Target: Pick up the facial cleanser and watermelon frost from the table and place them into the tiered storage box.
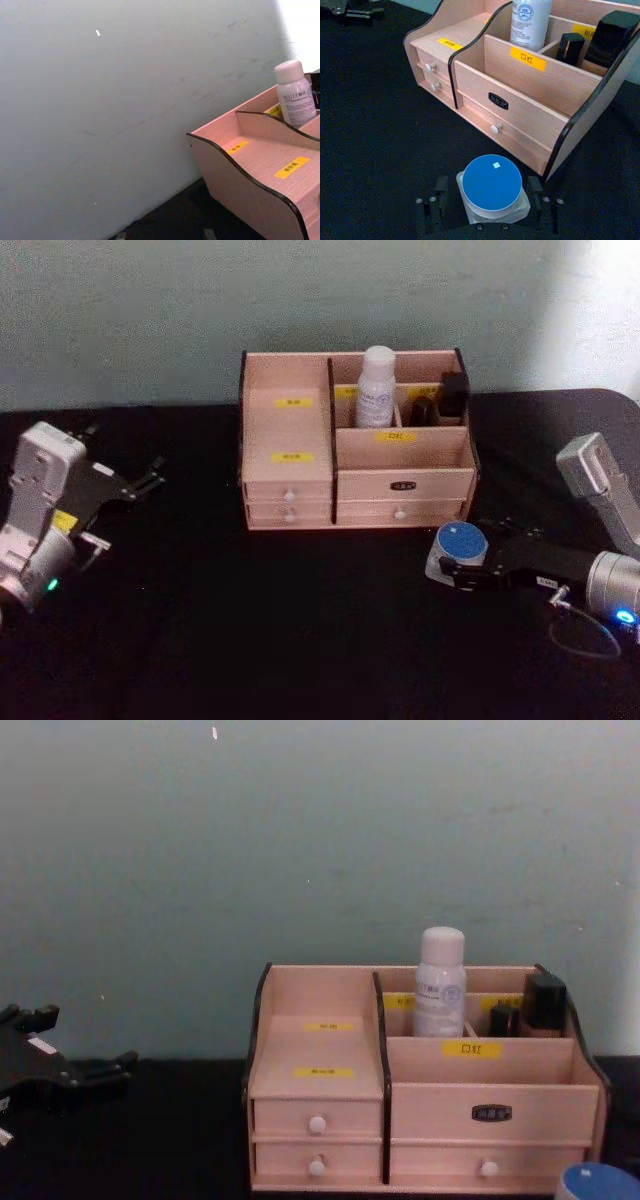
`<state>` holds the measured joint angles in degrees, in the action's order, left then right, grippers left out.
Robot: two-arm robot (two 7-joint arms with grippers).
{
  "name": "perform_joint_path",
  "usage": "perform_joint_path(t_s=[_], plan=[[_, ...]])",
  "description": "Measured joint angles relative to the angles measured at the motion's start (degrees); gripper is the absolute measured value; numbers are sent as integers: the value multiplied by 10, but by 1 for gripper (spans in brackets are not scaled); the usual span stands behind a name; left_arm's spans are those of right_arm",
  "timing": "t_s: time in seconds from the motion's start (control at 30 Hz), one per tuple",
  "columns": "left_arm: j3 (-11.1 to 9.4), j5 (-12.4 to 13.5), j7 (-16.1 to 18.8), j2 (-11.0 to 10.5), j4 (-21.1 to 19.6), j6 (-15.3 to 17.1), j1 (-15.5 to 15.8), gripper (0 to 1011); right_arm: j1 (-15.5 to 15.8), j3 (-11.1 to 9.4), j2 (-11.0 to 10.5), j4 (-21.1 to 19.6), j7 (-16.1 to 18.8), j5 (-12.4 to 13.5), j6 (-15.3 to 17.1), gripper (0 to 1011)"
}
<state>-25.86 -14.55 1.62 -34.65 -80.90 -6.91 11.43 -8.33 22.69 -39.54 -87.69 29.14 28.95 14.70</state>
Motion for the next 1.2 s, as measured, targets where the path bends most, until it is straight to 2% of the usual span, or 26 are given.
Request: perform_joint_path(t_s=[1.2], plan=[[0, 0, 0, 0, 0, 0, 0, 1001, -16, 9, 9, 19, 2, -6, 6, 1002]])
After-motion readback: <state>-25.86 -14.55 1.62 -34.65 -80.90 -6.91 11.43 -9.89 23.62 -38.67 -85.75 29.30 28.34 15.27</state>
